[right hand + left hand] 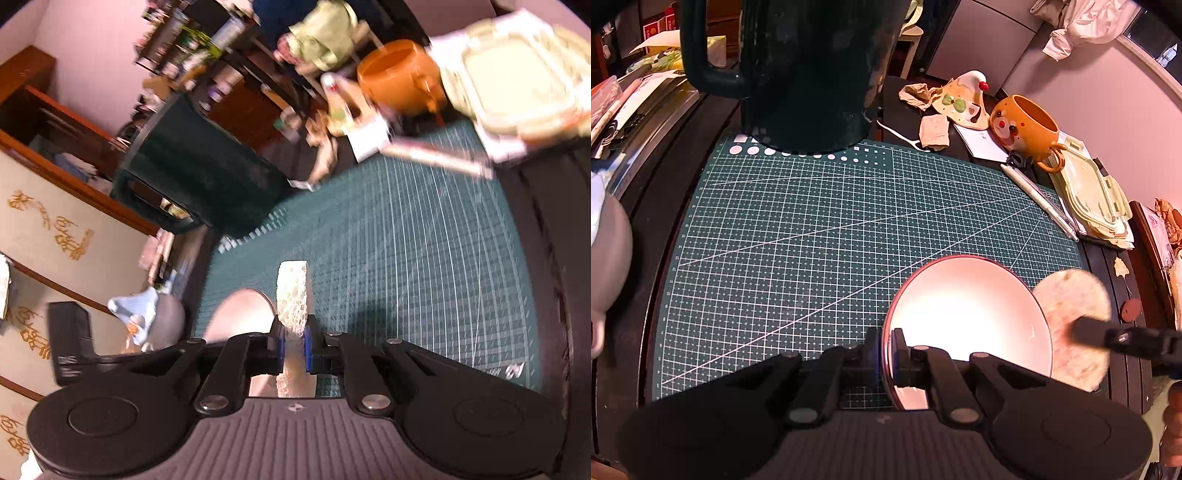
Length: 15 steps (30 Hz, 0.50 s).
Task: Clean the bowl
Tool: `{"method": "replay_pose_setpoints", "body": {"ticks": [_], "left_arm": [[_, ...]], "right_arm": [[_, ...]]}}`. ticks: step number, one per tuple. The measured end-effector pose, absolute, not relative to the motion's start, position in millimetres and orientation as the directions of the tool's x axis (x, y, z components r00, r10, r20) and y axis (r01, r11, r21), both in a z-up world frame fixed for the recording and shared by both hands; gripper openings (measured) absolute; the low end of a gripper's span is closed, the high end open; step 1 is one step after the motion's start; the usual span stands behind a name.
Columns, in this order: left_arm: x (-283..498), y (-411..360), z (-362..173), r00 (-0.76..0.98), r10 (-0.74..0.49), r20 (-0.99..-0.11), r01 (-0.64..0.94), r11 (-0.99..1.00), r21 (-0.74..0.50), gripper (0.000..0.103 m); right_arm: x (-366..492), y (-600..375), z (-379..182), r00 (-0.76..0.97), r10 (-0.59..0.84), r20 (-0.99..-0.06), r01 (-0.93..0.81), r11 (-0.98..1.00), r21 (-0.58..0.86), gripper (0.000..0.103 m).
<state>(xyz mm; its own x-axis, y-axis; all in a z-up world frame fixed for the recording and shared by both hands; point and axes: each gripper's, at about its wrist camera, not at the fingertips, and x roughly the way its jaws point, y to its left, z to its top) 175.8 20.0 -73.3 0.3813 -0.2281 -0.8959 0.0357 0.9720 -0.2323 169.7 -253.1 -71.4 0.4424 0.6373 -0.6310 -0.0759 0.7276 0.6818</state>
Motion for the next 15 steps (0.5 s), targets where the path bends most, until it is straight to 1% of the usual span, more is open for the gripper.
{"method": "replay_pose_setpoints", "body": {"ticks": [5,12,15], "left_arm": [[177,22,-74,0.377,-0.24,-0.895,0.034,0.969,-0.246,0.005],[178,24,-74,0.371,-0.254,-0.893,0.034,0.965,-0.26,0.006],[178,24,-74,0.371,-0.253,-0.894,0.036,0.965,-0.259,0.006]], "right_arm": [[170,-250,-74,0.424,0.678,-0.601,-0.07,0.686,0.724,0.01],[160,-265,-48,0.486,0.715,-0.503,-0.124,0.626,0.77,0.009],[160,-265,-43,0.506,0.676,-0.535,-0.138,0.676,0.724,0.009]]}}
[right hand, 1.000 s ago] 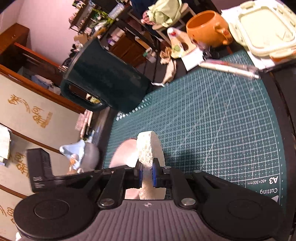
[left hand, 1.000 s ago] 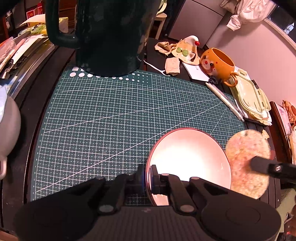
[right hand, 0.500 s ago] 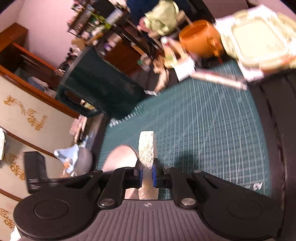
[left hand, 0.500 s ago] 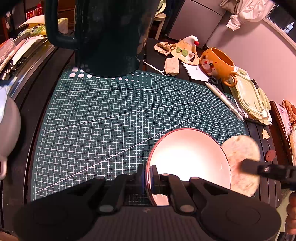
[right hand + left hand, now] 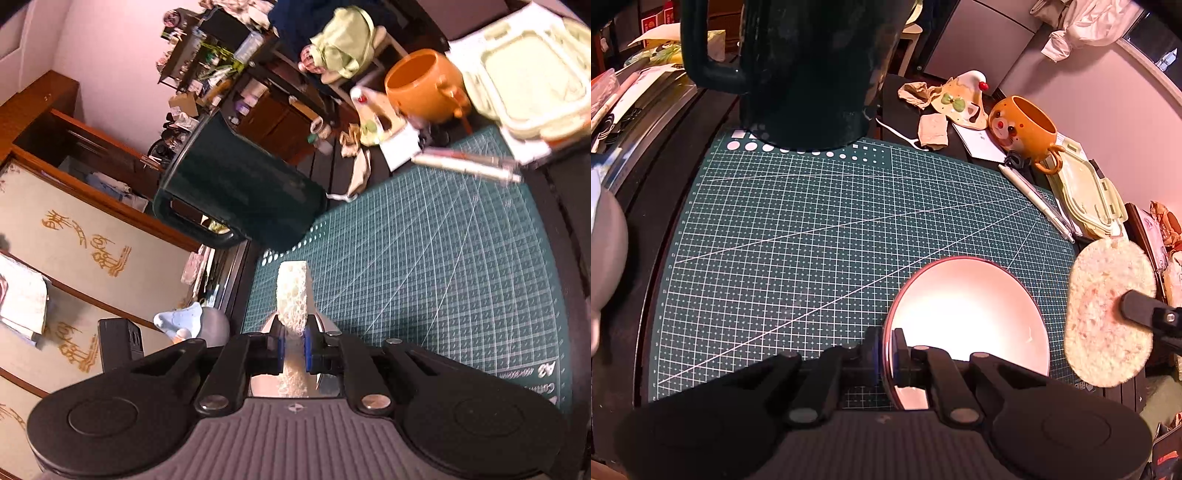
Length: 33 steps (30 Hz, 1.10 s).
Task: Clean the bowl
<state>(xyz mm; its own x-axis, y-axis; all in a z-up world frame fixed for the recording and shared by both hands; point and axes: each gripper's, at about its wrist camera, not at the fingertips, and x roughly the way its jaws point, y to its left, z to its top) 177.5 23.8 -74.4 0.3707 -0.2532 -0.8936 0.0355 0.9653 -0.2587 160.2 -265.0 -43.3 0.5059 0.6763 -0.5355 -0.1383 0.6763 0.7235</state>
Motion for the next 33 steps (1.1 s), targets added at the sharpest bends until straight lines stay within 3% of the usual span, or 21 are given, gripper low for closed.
{"method": "replay_pose_setpoints", "body": {"ticks": [6,14,24,33], "left_arm": [[177,24,-74,0.372,-0.251,-0.894,0.037,0.966,-0.256,0.006],[178,24,-75,0.37,-0.247,-0.896,0.038,0.967,-0.251,0.006],[178,25,-76,0.366,-0.254,-0.895,0.041,0.966,-0.257,0.006],[177,30,-77,0.351,-0.29,-0.89,-0.003,0.95,-0.311,0.007]], "right_arm": [[171,-256,-74,0.449,0.619,-0.644,-0.066,0.742,0.667,0.009],[176,-256,-101,0.382,0.706,-0.596,0.035,0.633,0.773,0.01],[163,-276,-61,0.474,0.732,-0.49,-0.056,0.581,0.812,0.009],[171,-270,-79,0.451,0.647,-0.615,-0.016,0.694,0.72,0.009]]}}
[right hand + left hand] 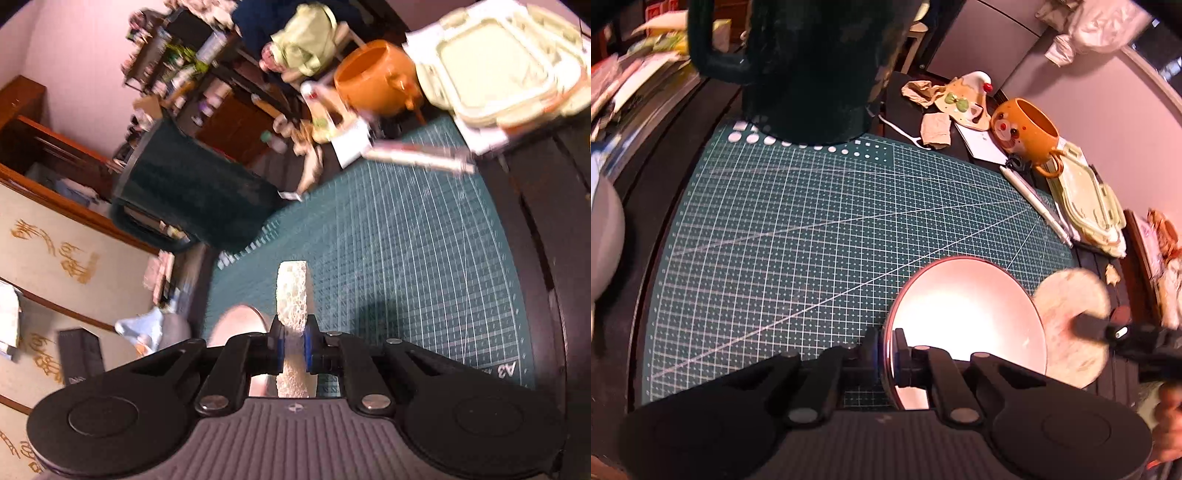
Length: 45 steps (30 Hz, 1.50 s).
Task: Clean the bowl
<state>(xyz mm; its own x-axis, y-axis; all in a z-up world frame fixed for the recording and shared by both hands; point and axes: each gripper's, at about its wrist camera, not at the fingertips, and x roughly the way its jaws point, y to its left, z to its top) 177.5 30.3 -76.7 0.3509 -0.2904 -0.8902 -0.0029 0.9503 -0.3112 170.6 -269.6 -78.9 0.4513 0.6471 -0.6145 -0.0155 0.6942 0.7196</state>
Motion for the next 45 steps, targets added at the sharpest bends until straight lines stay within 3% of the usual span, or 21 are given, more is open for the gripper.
{"method": "replay_pose_setpoints", "body": {"ticks": [7,21,28,31,39,45], "left_arm": [[173,45,-79,0.315,-0.329,-0.89,-0.067,0.928,-0.366,0.009],[167,65,-52,0.3,-0.318,-0.899,-0.059,0.935,-0.35,0.01],[150,64,-66,0.263,-0.377,-0.888,-0.135,0.897,-0.421,0.013],[148,50,-71,0.257,-0.345,-0.903,-0.127,0.914,-0.385,0.018],[167,21,-83,0.23,-0.209,-0.951,0.014,0.977,-0.211,0.014],[203,19,-83,0.196,-0.221,-0.955,0.091,0.974,-0.207,0.011]], "right_arm": [[172,-258,-88,0.413,0.667,-0.62,-0.032,0.691,0.722,0.009],[168,-249,-86,0.391,0.692,-0.607,-0.063,0.678,0.733,0.009],[168,-249,-84,0.394,0.698,-0.598,-0.068,0.671,0.739,0.009],[167,-248,-84,0.393,0.7,-0.596,-0.07,0.669,0.74,0.009],[167,-249,-83,0.393,0.704,-0.591,-0.07,0.664,0.744,0.009],[168,-248,-84,0.389,0.702,-0.597,-0.071,0.669,0.74,0.009]]}}
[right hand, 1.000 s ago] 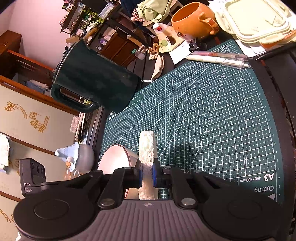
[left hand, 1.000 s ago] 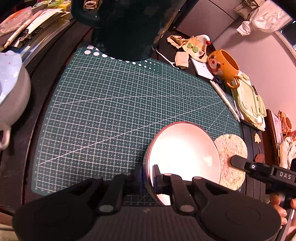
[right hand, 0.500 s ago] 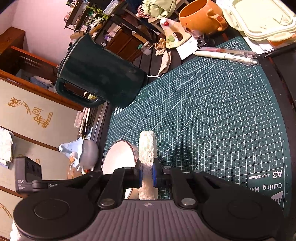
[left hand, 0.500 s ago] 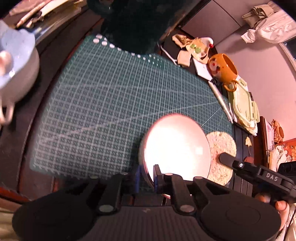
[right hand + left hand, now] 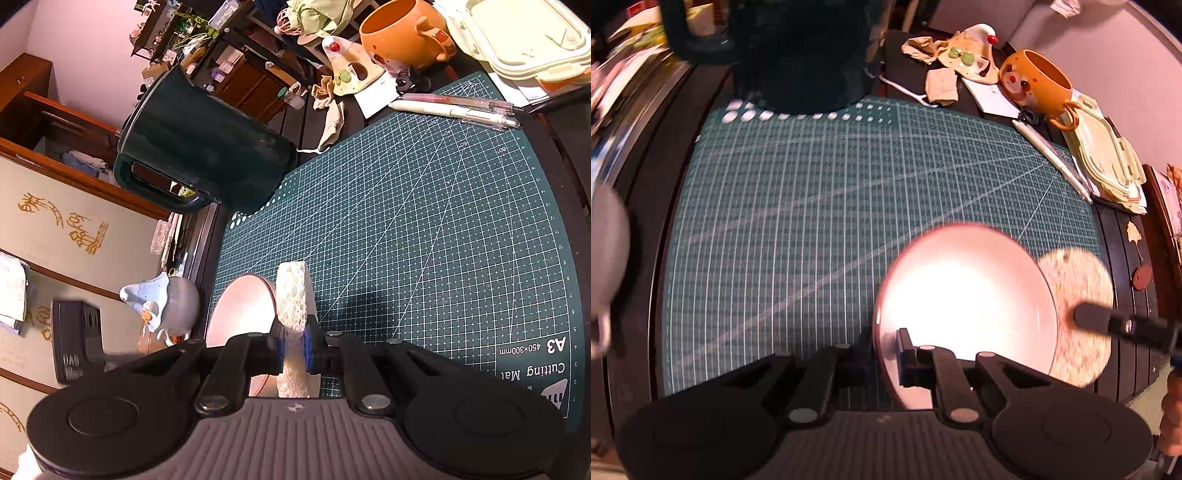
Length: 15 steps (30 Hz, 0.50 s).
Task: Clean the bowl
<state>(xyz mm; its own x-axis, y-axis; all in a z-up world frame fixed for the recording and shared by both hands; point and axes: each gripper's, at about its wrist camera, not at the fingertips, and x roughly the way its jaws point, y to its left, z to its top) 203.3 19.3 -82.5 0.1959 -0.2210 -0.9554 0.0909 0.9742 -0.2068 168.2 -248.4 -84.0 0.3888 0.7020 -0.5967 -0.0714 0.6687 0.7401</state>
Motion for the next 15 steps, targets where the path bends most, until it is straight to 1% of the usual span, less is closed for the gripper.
{"method": "replay_pose_setpoints", "body": {"ticks": [3,7,12,15], "left_arm": [[218,15,-83,0.15,-0.231,-0.961,0.176,0.963,-0.204,0.011],[213,15,-84,0.15,-0.238,-0.96,0.206,0.957,-0.205,0.012],[199,28,-77,0.201,-0.254,-0.946,0.133,0.964,-0.231,0.012],[189,40,-69,0.245,-0.3,-0.922,0.051,0.954,-0.297,0.012]], "right_arm": [[169,-249,-84,0.388,0.7,-0.599,-0.071,0.671,0.738,0.009],[170,-249,-85,0.389,0.698,-0.601,-0.075,0.675,0.734,0.009],[171,-248,-86,0.389,0.696,-0.604,-0.081,0.678,0.73,0.009],[170,-246,-85,0.389,0.693,-0.607,-0.086,0.683,0.725,0.009]]}}
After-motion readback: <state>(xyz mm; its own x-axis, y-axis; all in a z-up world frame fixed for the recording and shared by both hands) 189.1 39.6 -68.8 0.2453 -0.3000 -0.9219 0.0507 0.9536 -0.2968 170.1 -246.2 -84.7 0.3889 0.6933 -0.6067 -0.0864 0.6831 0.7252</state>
